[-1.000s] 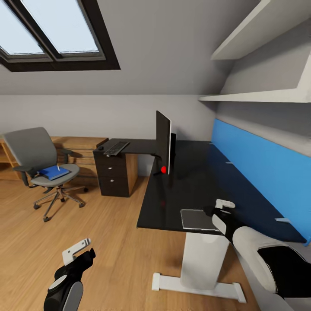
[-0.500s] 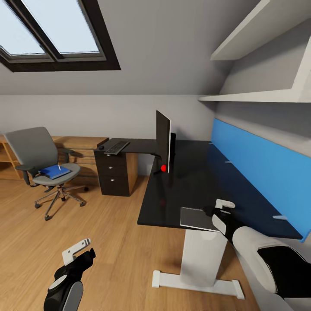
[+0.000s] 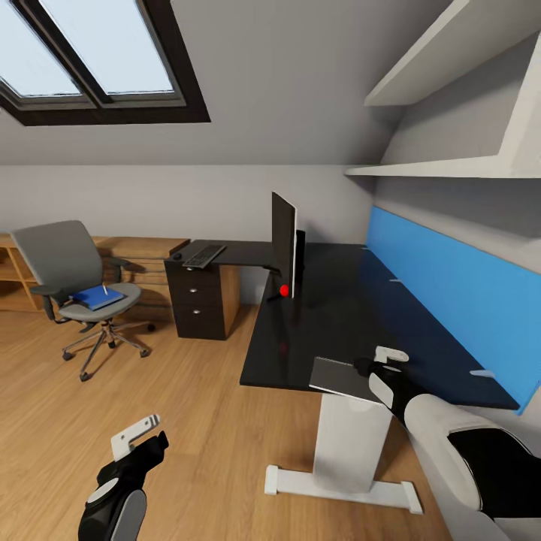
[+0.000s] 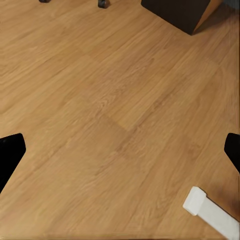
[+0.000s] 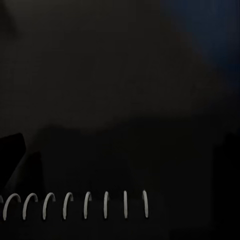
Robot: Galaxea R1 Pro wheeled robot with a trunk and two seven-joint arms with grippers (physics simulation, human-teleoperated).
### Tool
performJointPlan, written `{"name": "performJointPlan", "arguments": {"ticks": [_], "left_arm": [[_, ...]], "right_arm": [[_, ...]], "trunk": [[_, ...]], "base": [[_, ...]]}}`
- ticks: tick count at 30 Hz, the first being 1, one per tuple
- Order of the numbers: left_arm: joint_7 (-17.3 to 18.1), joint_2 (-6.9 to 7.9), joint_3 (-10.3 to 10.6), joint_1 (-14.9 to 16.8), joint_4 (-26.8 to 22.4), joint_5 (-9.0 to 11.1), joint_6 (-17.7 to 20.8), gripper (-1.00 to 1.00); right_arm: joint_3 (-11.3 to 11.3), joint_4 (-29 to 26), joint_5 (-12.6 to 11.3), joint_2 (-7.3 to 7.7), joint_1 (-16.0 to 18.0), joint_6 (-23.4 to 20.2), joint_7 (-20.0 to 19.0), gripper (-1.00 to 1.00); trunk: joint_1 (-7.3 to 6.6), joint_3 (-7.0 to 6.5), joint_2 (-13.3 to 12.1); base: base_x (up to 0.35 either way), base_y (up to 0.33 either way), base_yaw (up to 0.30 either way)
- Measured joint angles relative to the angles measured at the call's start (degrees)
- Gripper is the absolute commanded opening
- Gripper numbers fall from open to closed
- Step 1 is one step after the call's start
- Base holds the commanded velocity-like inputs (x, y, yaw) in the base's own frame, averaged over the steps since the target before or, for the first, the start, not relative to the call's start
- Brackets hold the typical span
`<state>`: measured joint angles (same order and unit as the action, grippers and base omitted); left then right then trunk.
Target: In the bedroom, organize the workspace by keeping the computer under the desk, ensuring the monitor is on the desk, placing the keyboard on the desk next to the monitor, placing the mouse on the desk next to the keyboard, moving the folder from the swivel chair onto the desk next to the mouse, stacking the notebook on top of the folder with the pen on top of the notebook, and positioning the swivel chair next to the desk.
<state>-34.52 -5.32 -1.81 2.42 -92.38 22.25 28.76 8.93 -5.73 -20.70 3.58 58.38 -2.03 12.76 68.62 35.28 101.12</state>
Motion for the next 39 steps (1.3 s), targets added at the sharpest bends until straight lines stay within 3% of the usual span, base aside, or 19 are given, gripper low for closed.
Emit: {"name": "performJointPlan", "arguments": {"ticks": [28, 39], "left_arm": [[0.1, 0.03, 0.8, 0.0, 0.1, 0.0, 0.0, 1.00], [0.3, 0.04, 0.9, 0.0, 0.4, 0.0, 0.0, 1.00]], "right_arm": [[-0.1, 0.2, -0.1, 0.06, 0.0, 0.4, -0.1, 1.00], [0.1, 3.8, -0.3, -0.02, 0.0, 7.6, -0.1, 1.00]], "trunk": [[0.00, 0.00, 0.0], [0.00, 0.00, 0.0]], "base": [[-0.040, 0.000, 0.000], [0.000, 0.000, 0.000]]}}
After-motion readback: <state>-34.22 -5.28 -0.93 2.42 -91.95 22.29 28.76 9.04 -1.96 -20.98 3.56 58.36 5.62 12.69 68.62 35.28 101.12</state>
